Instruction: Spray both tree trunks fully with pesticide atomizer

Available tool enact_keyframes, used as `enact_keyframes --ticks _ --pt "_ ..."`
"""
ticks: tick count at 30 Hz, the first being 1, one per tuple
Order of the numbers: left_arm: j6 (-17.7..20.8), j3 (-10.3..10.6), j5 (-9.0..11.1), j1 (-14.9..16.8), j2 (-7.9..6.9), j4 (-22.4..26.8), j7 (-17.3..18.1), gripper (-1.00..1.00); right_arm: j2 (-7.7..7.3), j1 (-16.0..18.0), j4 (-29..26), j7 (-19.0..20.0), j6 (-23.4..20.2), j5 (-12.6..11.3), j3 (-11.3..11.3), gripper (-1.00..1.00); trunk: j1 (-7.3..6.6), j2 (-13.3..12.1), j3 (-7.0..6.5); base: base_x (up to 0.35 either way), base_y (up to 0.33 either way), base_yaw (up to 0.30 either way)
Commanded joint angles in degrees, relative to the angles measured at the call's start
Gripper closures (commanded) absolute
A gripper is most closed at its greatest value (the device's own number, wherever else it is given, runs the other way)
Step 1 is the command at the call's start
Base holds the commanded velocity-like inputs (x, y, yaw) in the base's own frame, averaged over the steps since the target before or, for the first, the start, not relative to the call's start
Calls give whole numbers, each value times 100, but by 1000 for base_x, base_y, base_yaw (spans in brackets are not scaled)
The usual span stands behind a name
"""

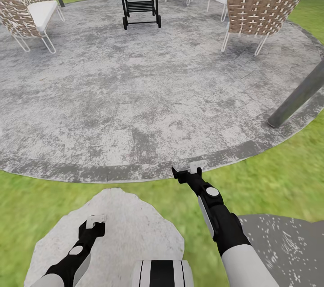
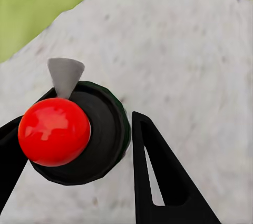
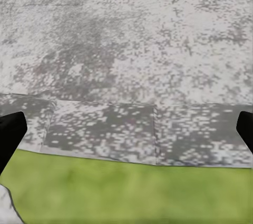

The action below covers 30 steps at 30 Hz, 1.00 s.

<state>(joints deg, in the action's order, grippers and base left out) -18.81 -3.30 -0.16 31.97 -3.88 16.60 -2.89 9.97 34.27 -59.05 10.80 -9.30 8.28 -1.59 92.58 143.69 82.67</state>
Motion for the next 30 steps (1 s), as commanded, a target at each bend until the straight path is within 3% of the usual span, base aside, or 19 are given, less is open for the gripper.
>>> enact_keyframes --ticks 1,6,23,26,29,30 --pt "-19 -13 -1 2 1 -7 -1 100 3 1 -10 27 -28 60 7 -100 -1 1 4 0 0 0" --pt "-18 -13 -1 2 1 -7 -1 100 3 1 -10 27 -28 60 5 -100 -1 1 4 0 0 0" --pt "134 -13 24 31 -4 111 -5 100 3 -6 22 27 -7 74 14 -100 -45 -21 -373 0 0 0" --pt "600 -17 44 36 -7 401 -9 100 3 -8 36 20 -12 83 0 -100 -52 -25 -440 0 0 0" --pt "1313 -20 56 37 -5 866 -9 100 3 -8 13 22 -22 94 -3 -100 -60 -29 -506 0 0 0" --pt "2120 -21 70 22 5 1573 -8 100 3 -8 -63 20 -31 104 -2 -100 -63 -31 -528 0 0 0"
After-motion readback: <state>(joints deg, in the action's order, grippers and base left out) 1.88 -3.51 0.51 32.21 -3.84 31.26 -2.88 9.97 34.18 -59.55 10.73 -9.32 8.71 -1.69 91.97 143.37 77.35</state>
